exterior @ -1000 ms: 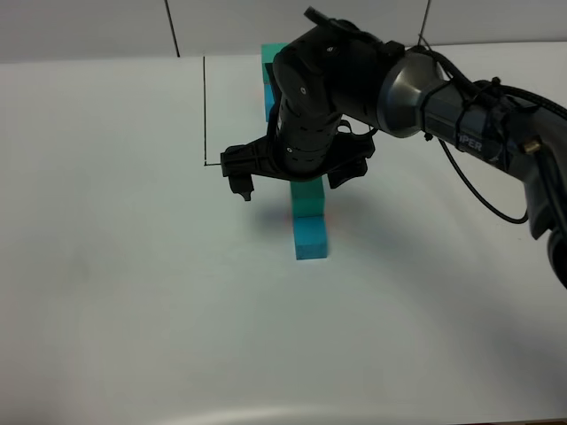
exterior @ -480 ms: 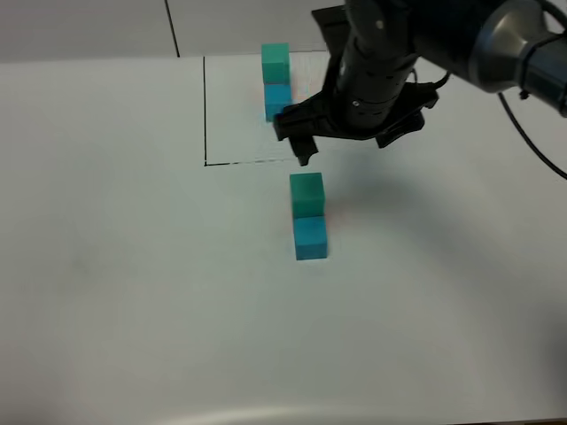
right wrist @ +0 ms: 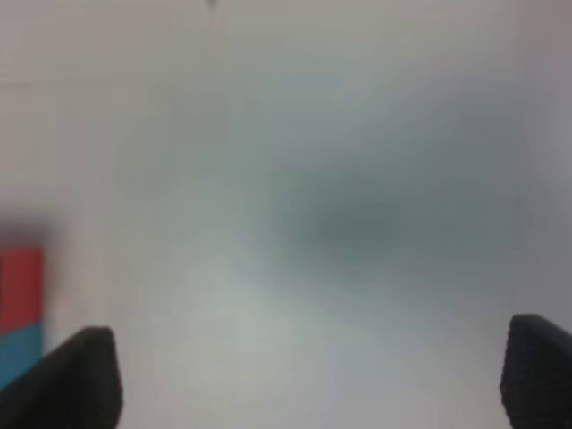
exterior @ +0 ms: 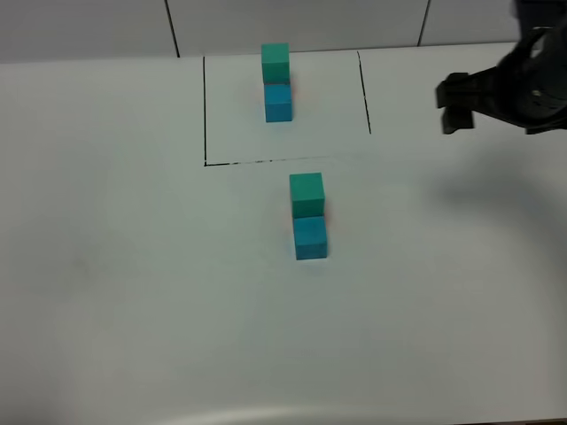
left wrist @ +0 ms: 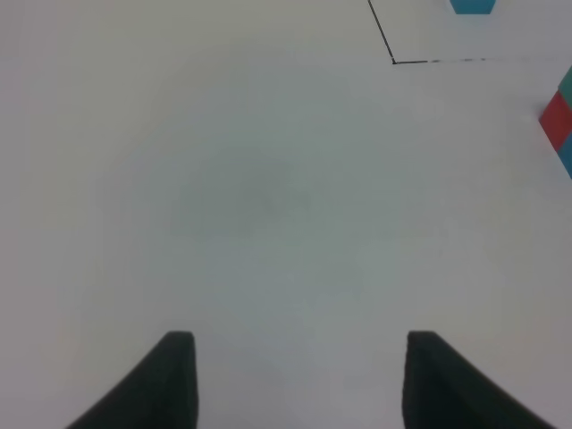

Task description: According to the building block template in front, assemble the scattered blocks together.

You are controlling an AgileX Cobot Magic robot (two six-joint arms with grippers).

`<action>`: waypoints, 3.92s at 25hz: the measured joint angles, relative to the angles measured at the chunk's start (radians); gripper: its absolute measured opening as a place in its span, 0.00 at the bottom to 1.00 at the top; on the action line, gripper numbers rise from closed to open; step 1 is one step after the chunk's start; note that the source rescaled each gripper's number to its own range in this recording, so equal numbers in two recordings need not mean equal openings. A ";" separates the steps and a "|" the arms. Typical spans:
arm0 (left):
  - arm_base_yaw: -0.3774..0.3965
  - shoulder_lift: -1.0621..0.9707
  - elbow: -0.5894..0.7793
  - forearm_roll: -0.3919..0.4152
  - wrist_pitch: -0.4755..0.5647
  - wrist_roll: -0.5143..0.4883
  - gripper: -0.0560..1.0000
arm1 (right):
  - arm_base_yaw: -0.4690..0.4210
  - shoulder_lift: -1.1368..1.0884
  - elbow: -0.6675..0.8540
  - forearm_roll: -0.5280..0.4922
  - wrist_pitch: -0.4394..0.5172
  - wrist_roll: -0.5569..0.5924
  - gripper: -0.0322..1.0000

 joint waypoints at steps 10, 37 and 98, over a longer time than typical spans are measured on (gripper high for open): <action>0.000 0.000 0.000 0.000 0.000 0.000 0.20 | -0.092 -0.371 0.204 -0.085 -0.025 -0.018 0.78; 0.000 0.000 0.000 0.000 0.000 0.001 0.20 | -0.092 -1.416 0.726 -0.104 0.231 -0.052 0.88; 0.000 0.000 0.000 0.000 0.001 0.000 0.20 | -0.310 -1.636 0.782 -0.053 0.253 -0.127 0.73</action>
